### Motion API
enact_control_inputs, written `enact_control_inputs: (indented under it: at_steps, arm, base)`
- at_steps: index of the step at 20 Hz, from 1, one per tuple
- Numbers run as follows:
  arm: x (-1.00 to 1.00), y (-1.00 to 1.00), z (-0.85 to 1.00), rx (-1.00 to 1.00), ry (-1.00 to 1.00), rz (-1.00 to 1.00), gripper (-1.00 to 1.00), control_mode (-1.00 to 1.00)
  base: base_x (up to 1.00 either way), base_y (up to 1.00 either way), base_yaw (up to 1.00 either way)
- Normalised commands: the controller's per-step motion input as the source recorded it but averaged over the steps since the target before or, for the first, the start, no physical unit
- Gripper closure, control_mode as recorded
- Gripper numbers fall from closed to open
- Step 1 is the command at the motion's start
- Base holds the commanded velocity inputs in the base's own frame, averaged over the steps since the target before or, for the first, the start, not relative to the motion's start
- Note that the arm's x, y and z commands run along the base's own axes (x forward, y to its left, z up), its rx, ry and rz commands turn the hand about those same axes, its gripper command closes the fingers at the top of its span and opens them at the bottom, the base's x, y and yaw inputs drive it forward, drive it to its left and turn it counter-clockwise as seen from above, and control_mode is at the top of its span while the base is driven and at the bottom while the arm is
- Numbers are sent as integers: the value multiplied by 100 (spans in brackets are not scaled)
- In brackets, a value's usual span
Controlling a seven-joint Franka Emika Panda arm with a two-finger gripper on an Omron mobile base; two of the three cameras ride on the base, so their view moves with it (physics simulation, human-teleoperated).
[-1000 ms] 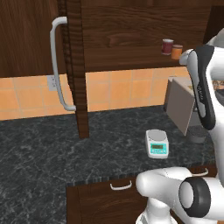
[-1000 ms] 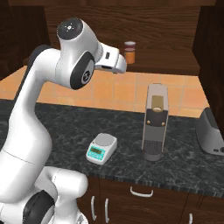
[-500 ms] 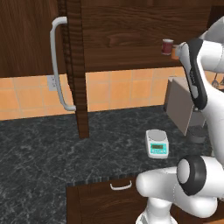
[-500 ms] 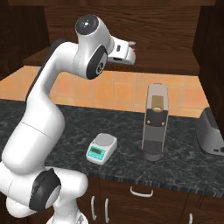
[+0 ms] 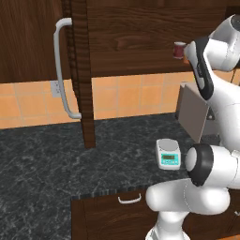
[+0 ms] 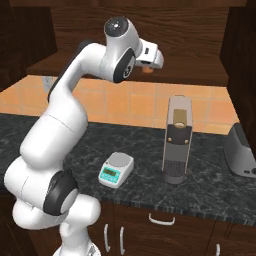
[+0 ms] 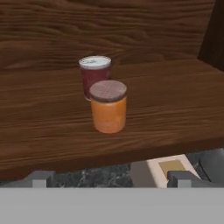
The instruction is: Pick the jam and place it on the digital scale for weighing, and close the cabinet.
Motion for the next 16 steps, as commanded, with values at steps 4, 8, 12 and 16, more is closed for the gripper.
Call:
enact_control_inputs:
  at_steps: [4,8,12,16]
  arm:
    - [63,0,0,0,0,0,-100,-100]
    - [40,0,0,0,0,0,-100,-100]
    - [43,-3,0,0,0,0,-100,-100]
    - [13,-33,-2,1,0,3,-100,-100]
  base:
    - [0,0,0]
    - [0,0,0]
    - [0,0,0]
    - [0,0,0]
